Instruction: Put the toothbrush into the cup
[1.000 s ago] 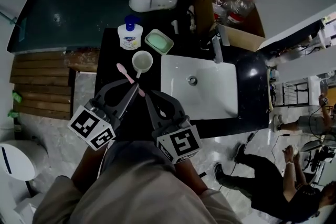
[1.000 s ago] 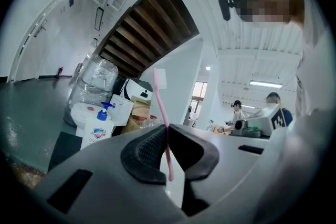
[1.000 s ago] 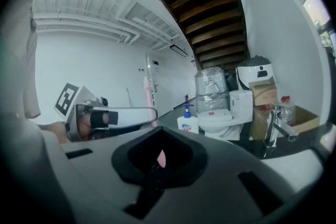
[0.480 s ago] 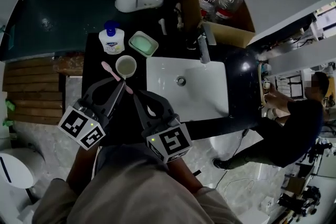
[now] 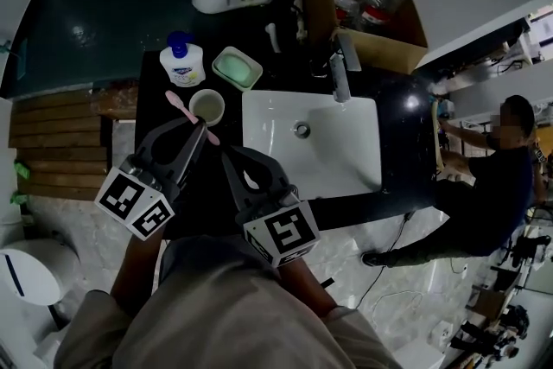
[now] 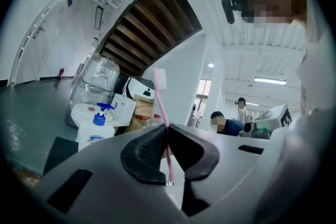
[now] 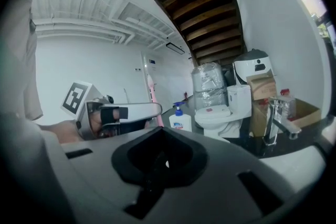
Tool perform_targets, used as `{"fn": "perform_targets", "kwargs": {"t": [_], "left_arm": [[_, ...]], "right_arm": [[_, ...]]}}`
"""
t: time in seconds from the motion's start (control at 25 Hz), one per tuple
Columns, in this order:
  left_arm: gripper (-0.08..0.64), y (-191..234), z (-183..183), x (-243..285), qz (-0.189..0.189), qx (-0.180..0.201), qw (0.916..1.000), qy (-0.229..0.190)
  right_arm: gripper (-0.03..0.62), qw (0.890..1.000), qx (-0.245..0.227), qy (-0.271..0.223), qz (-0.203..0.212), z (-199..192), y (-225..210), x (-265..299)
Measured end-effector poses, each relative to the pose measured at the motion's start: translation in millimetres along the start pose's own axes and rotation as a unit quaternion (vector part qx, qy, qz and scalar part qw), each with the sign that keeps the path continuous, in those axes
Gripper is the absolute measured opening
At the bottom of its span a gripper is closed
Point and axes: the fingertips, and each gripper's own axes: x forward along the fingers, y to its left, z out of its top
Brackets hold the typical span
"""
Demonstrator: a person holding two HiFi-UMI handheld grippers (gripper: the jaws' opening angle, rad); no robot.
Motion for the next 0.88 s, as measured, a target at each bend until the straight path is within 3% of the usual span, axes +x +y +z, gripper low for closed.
{"fn": "perform_targets", "kwargs": {"t": [0.88], "left_arm": [[0.023,33.0,-4.0,18.2,0.024,0.008,0.9996,0.011]], "right_arm": [[0.006,1.0,0.017,0.009,-0.002,-9.1,-11.4,12.5]]}}
